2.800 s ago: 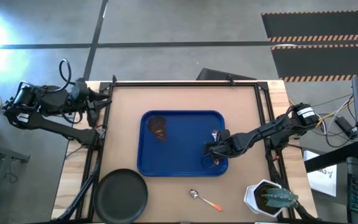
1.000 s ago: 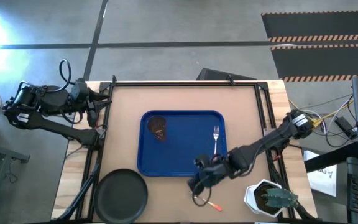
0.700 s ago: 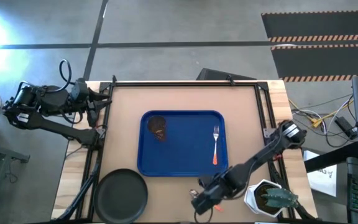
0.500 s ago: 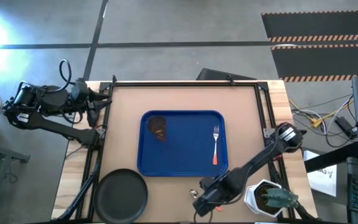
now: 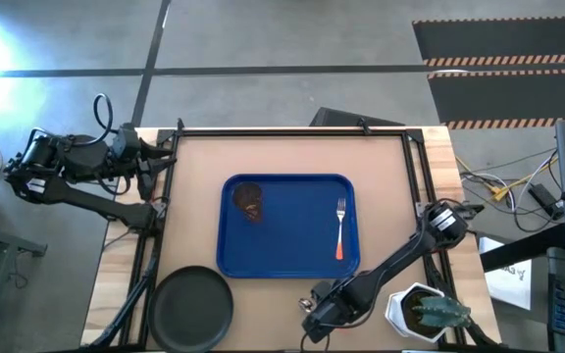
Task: Pick and place plate/cup/fork/spoon on tray
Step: Put the spoon beside the fork on the blue tray
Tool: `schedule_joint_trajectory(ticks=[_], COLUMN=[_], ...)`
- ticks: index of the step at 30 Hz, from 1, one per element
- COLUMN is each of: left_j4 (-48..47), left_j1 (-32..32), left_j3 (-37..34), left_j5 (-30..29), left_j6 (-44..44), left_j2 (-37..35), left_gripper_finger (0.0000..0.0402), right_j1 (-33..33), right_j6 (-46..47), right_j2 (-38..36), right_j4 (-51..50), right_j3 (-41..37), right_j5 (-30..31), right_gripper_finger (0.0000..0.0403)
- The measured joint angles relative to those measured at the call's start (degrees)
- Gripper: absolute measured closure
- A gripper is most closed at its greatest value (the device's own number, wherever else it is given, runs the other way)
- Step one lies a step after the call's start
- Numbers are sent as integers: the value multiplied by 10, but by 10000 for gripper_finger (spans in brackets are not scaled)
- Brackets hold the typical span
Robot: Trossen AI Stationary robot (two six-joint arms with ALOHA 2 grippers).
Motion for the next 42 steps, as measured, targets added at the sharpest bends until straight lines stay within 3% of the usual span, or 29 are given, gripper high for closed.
schedule_joint_trajectory(ticks=[14, 27, 42], left_j4=[0, 1, 1], left_j1=[0, 0, 0], left_j3=[0, 0, 0], left_j5=[14, 14, 14], left_j6=[0, -1, -2], left_j2=[7, 9, 15], left_gripper_finger=[309, 309, 309], right_j1=[0, -10, -33], right_j6=[-102, -112, -160], right_j2=[29, 12, 4], right_j4=[8, 5, -1], right_j3=[0, 8, 45], right_j5=[-1, 19, 0], right_gripper_finger=[236, 236, 236])
